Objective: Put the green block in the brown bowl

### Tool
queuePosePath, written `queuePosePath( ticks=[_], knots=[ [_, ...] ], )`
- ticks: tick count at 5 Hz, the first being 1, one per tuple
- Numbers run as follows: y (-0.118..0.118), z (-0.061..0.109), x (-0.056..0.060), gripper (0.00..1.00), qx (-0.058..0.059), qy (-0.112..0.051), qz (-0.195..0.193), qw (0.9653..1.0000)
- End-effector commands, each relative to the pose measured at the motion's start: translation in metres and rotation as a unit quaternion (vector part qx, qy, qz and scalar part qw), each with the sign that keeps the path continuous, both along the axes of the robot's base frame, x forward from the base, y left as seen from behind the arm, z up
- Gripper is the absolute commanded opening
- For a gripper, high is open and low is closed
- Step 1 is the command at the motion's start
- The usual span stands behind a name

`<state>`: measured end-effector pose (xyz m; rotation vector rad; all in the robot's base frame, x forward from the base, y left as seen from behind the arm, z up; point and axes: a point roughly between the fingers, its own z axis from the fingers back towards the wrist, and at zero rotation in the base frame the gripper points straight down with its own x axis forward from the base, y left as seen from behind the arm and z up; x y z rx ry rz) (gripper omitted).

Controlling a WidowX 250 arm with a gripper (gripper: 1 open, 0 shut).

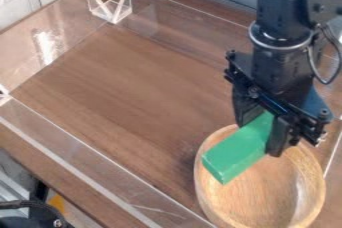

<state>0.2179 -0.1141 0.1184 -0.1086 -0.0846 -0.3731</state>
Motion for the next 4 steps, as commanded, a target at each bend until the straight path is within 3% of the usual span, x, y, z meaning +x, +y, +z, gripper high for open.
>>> queuePosePath(
  ticks=[1, 4],
  knots=[
    [-0.0039, 0.0093, -0.0005, 0.00, -0.011, -0.020, -0.003, 0.9997],
    [-0.0079, 0.0076, -0.0050, 0.00, -0.015, -0.017, -0.008, 0.9997]
  ],
)
